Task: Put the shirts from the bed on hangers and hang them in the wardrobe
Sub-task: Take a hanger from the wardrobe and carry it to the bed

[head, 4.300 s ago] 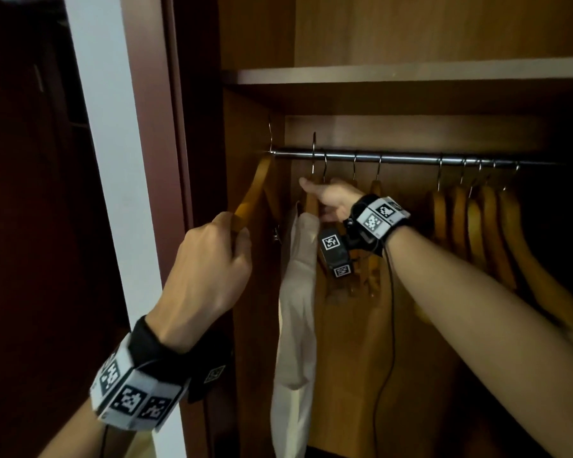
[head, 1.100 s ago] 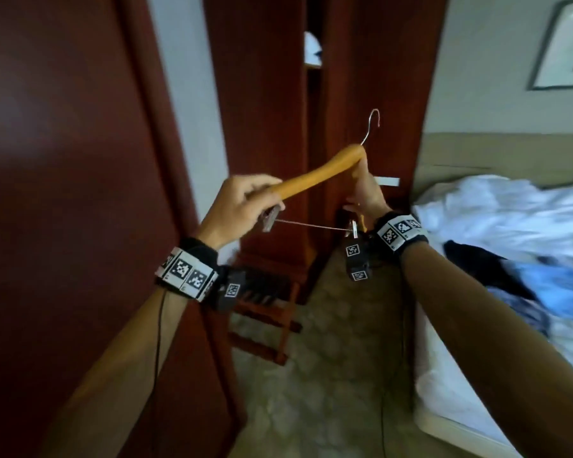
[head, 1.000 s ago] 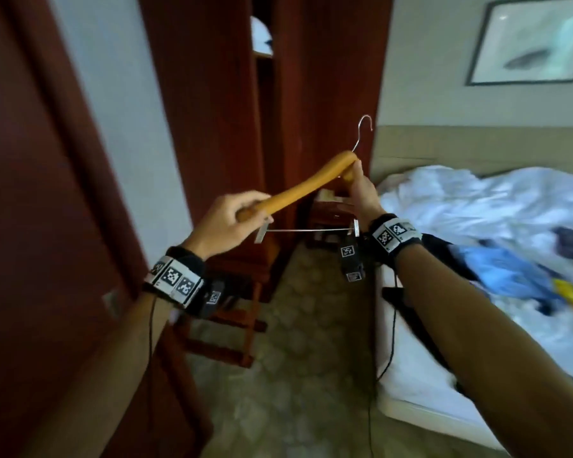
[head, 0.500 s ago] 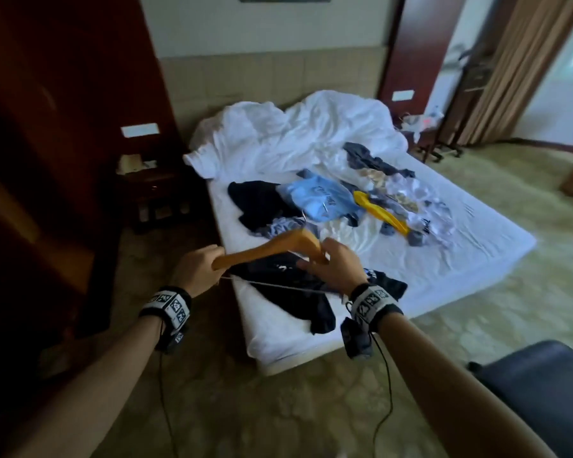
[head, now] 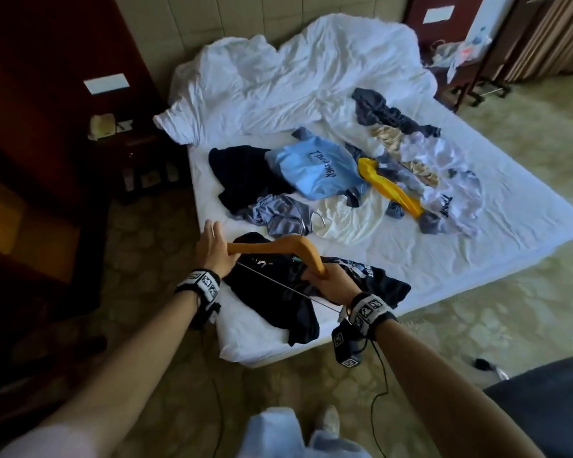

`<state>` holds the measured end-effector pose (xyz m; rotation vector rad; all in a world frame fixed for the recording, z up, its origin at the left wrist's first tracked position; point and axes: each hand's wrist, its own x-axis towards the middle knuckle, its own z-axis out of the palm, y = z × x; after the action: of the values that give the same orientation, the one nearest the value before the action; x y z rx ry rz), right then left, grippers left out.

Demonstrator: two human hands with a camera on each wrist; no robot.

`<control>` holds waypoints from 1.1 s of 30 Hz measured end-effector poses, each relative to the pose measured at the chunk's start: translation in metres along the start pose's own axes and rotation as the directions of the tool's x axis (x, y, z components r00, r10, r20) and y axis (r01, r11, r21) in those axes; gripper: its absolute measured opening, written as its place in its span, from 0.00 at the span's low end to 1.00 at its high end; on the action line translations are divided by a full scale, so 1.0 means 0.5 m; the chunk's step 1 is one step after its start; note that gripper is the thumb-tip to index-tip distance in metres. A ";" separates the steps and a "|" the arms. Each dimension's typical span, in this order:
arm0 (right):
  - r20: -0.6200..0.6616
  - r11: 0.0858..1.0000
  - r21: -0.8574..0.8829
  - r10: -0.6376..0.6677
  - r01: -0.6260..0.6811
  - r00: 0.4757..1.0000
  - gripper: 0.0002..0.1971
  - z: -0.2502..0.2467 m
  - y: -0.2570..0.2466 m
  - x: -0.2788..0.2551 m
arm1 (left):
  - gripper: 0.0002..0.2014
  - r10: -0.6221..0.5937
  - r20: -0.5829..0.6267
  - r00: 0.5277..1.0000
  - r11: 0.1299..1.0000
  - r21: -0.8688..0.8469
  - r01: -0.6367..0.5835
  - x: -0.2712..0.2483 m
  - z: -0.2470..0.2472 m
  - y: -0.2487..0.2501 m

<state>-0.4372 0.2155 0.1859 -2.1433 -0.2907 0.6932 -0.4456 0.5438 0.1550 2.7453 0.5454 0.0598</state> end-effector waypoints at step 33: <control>-0.425 0.883 0.392 0.424 -0.260 0.799 0.30 -0.222 0.254 0.477 | 0.14 -0.137 0.638 0.758 0.976 0.219 -0.008 0.281 0.643 0.125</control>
<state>-0.1827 0.1670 0.0510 -1.9894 0.4841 0.3210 -0.2588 0.4396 -0.1301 2.6770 0.4530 -0.9941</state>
